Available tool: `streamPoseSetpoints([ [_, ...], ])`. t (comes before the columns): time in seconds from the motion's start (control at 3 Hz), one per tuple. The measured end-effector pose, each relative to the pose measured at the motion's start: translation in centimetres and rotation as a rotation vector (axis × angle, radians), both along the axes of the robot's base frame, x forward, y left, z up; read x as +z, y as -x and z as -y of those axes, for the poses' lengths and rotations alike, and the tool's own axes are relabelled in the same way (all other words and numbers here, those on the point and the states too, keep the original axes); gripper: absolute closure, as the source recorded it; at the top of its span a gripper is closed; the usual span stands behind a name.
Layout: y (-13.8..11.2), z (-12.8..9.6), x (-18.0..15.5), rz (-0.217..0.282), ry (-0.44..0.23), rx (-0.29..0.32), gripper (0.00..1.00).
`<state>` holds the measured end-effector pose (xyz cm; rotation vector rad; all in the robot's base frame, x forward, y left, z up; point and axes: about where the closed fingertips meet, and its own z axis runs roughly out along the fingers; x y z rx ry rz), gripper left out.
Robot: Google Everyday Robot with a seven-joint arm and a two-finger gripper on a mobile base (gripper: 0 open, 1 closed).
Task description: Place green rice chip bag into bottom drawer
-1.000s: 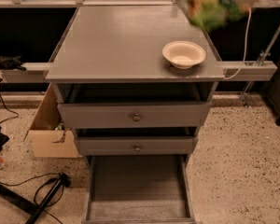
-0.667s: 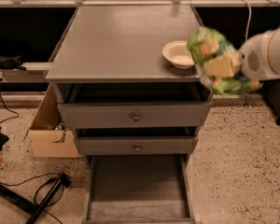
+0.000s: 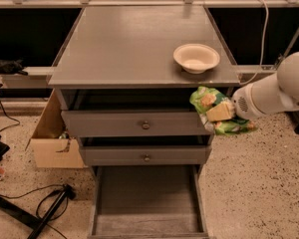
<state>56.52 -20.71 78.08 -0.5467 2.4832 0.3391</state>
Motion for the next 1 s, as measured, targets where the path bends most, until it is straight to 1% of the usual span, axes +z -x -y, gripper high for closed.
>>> streamPoseSetpoints([
  [0.33,0.1,-0.1,0.5,0.007,0.002,0.000,1.00],
  [0.67,-0.6,-1.4,-0.9,-0.026,0.010,0.041,1.00],
  [1.0,2.0,-2.3,-6.5,-0.130,-0.002,0.113,1.00],
])
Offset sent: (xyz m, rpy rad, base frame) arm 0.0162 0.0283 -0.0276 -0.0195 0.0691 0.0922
